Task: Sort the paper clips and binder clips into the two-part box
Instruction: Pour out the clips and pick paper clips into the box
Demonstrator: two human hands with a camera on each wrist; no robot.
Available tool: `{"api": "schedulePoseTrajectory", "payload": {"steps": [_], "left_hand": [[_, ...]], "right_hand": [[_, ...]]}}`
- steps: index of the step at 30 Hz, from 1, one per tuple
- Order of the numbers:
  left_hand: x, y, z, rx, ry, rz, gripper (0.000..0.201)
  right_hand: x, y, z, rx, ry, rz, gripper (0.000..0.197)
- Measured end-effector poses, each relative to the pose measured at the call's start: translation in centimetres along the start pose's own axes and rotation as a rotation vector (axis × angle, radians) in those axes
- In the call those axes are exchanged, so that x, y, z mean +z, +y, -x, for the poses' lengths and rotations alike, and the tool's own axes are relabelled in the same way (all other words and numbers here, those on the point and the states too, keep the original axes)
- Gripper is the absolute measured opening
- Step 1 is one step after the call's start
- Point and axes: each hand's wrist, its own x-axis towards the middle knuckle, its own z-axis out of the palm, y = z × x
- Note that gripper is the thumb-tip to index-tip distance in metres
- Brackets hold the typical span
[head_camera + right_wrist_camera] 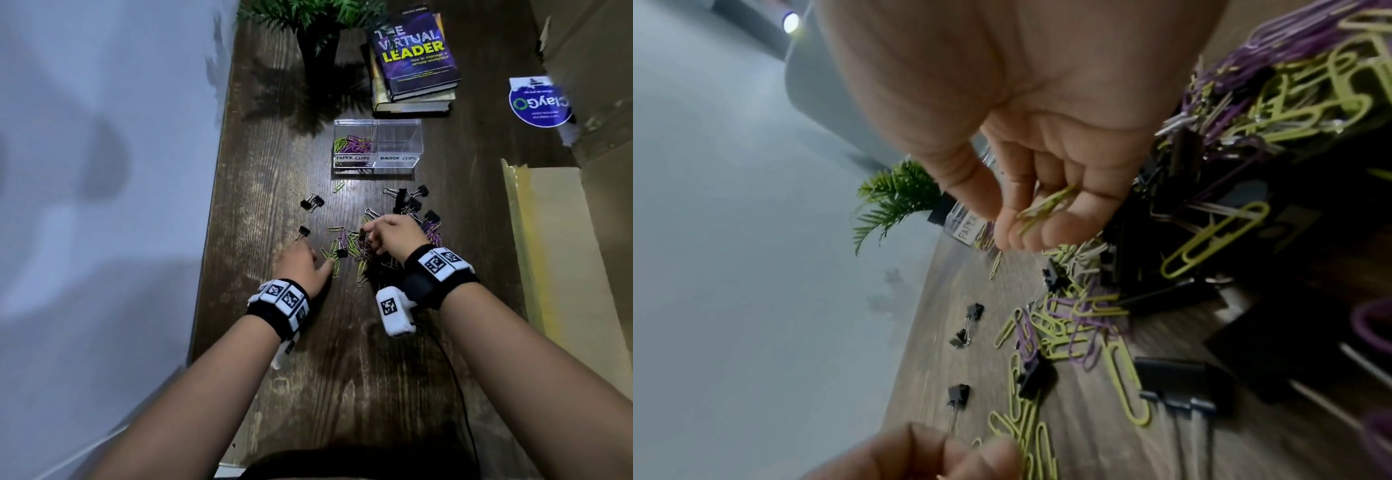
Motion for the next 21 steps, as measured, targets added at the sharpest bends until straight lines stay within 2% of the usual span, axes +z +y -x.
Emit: {"api": "schedulePoseTrajectory", "payload": {"steps": [2, 6, 9, 14, 17, 19, 21], "left_hand": [[1.1, -0.1, 0.2, 0.033, -0.022, -0.073, 0.039], [2.3, 0.4, 0.1, 0.135, -0.015, -0.181, 0.034], [2.3, 1.0, 0.1, 0.142, -0.035, -0.225, 0.030], [2.0, 1.9, 0.0, 0.123, -0.101, -0.280, 0.034], [2.1, 1.8, 0.0, 0.144, -0.107, -0.287, 0.033], [2.2, 1.3, 0.1, 0.173, -0.099, -0.172, 0.025], [1.8, 0.9, 0.2, 0.167, -0.052, 0.062, 0.008]], "right_hand": [[-0.2, -0.2, 0.1, -0.022, -0.003, 0.069, 0.017], [1.0, 0.5, 0.7, -0.205, -0.025, 0.688, 0.013], [2.3, 1.4, 0.7, -0.336, -0.033, 0.956, 0.029], [3.2, 1.4, 0.5, -0.327, -0.026, 1.032, 0.032], [3.7, 1.5, 0.6, -0.324, -0.037, 1.066, 0.040], [3.8, 1.7, 0.5, -0.324, -0.050, 1.051, 0.043], [3.3, 1.7, 0.3, -0.322, -0.068, 0.981, 0.035]]}}
